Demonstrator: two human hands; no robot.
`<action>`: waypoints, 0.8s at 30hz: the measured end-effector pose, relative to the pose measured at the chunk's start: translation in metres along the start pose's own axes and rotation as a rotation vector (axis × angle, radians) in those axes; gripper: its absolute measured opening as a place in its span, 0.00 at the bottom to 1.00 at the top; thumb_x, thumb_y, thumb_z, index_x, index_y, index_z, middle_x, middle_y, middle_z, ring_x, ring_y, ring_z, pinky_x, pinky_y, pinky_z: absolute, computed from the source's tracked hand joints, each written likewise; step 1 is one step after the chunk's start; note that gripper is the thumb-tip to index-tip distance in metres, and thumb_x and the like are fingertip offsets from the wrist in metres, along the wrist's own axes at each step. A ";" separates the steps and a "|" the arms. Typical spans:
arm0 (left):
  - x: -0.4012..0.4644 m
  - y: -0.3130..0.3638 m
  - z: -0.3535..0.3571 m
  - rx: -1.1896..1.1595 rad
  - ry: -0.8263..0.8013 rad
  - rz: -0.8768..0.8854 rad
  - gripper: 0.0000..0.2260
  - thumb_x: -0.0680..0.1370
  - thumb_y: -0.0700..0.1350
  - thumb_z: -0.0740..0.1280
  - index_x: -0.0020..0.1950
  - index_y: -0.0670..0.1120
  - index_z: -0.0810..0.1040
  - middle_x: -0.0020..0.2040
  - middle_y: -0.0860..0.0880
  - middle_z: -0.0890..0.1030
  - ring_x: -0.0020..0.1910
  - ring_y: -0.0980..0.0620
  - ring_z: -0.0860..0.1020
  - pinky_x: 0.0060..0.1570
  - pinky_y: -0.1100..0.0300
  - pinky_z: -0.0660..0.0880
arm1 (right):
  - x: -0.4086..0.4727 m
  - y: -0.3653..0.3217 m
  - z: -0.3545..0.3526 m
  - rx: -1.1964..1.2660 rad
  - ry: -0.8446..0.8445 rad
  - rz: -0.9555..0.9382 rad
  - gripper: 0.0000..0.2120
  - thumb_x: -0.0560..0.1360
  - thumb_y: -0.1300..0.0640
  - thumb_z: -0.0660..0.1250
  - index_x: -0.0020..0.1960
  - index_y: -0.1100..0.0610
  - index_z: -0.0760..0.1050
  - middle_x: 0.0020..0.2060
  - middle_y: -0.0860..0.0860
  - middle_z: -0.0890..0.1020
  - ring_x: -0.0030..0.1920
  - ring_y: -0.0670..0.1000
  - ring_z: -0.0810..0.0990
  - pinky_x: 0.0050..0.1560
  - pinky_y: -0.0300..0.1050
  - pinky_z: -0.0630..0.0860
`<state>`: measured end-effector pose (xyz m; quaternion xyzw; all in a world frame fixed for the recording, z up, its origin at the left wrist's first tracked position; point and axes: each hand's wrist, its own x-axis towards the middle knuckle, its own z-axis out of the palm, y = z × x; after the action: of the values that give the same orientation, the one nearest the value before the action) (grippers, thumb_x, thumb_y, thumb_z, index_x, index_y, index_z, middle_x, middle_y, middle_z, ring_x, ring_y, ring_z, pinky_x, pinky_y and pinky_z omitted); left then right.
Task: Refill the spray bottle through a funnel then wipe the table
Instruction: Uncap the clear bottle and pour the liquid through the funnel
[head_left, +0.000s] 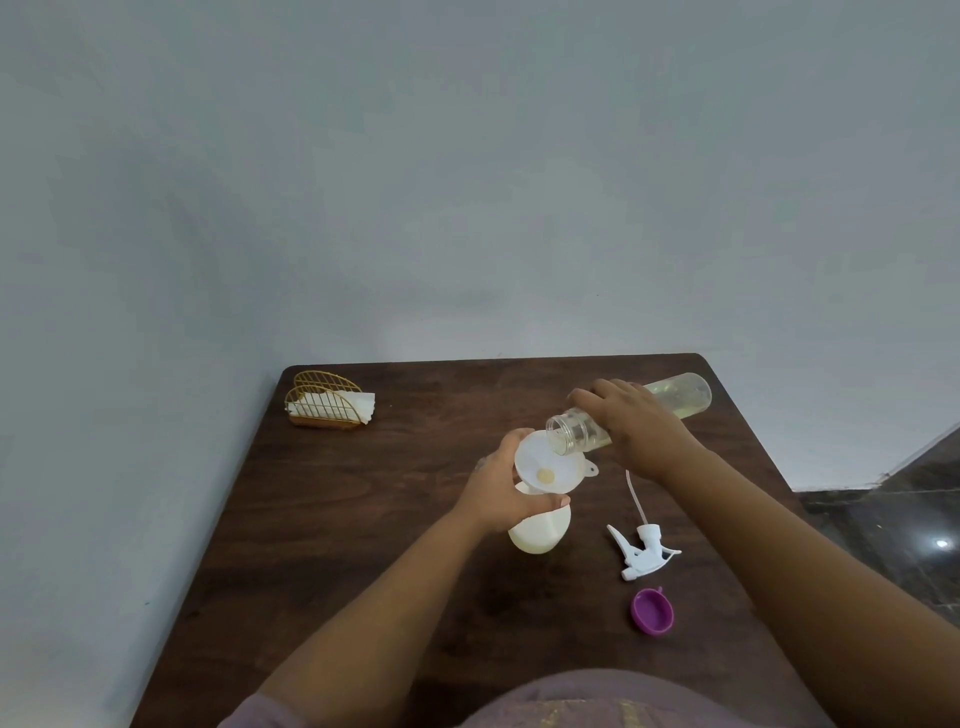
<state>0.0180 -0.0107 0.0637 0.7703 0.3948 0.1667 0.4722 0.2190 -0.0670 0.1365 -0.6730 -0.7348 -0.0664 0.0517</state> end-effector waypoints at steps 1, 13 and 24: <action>0.000 0.000 0.000 -0.001 0.001 0.000 0.39 0.66 0.55 0.79 0.71 0.56 0.63 0.64 0.57 0.73 0.61 0.54 0.74 0.59 0.54 0.76 | 0.000 0.000 0.001 -0.002 0.002 0.000 0.22 0.70 0.63 0.68 0.62 0.51 0.70 0.50 0.51 0.76 0.52 0.54 0.75 0.53 0.45 0.67; 0.000 0.000 0.000 0.001 0.000 -0.001 0.39 0.66 0.56 0.79 0.72 0.57 0.63 0.65 0.56 0.73 0.62 0.54 0.73 0.60 0.55 0.75 | 0.001 0.000 0.000 0.010 0.011 0.003 0.21 0.70 0.63 0.68 0.61 0.50 0.71 0.50 0.49 0.76 0.51 0.53 0.75 0.53 0.45 0.67; -0.001 0.000 0.000 -0.009 0.003 -0.002 0.39 0.65 0.56 0.79 0.71 0.58 0.63 0.63 0.58 0.73 0.60 0.55 0.73 0.57 0.57 0.75 | 0.001 0.001 0.000 0.006 0.009 -0.005 0.20 0.70 0.63 0.68 0.60 0.51 0.71 0.48 0.50 0.77 0.50 0.54 0.75 0.52 0.46 0.70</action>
<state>0.0175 -0.0116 0.0638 0.7677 0.3954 0.1689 0.4751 0.2198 -0.0664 0.1369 -0.6708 -0.7364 -0.0676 0.0570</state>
